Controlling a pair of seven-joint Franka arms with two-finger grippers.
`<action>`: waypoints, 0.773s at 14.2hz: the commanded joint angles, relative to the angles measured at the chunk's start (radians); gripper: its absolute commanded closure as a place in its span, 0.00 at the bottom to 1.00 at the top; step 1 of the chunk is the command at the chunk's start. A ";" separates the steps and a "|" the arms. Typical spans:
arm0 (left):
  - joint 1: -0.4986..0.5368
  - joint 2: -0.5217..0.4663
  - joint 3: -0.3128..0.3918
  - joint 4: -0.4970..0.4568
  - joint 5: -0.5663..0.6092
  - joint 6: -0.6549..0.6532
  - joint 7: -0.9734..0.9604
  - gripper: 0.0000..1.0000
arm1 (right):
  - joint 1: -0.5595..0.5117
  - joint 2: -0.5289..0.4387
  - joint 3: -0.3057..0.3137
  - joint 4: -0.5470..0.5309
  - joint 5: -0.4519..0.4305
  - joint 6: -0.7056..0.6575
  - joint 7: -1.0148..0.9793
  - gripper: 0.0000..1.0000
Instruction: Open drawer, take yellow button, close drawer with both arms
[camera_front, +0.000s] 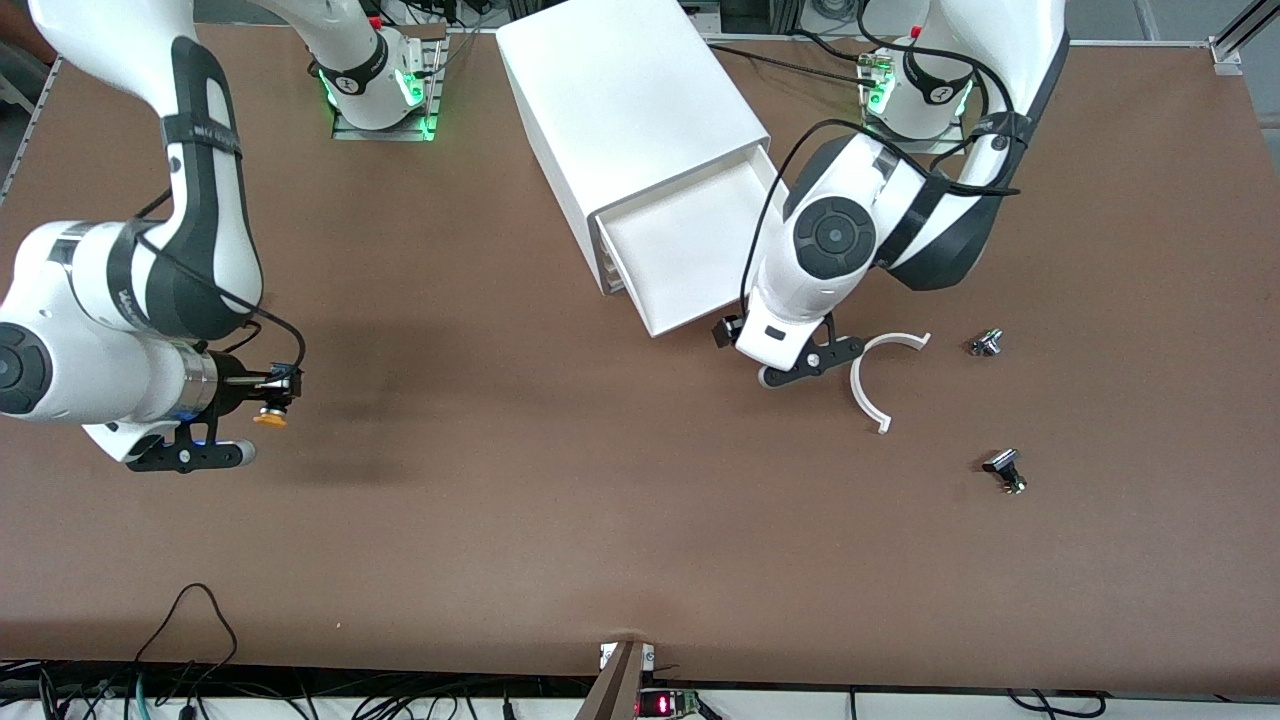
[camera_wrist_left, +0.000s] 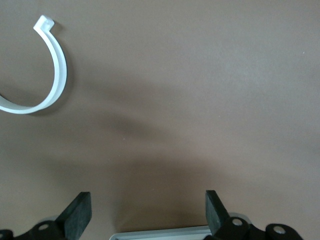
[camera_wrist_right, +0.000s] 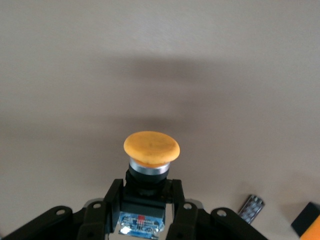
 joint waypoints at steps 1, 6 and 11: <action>-0.003 -0.080 -0.023 -0.103 0.029 0.026 -0.062 0.00 | -0.020 -0.041 -0.005 -0.170 0.014 0.129 -0.099 1.00; -0.005 -0.127 -0.079 -0.204 0.029 0.094 -0.131 0.00 | -0.080 0.003 -0.001 -0.302 0.040 0.349 -0.252 1.00; -0.003 -0.147 -0.151 -0.239 0.028 0.084 -0.179 0.00 | -0.083 0.060 0.000 -0.341 0.072 0.447 -0.255 1.00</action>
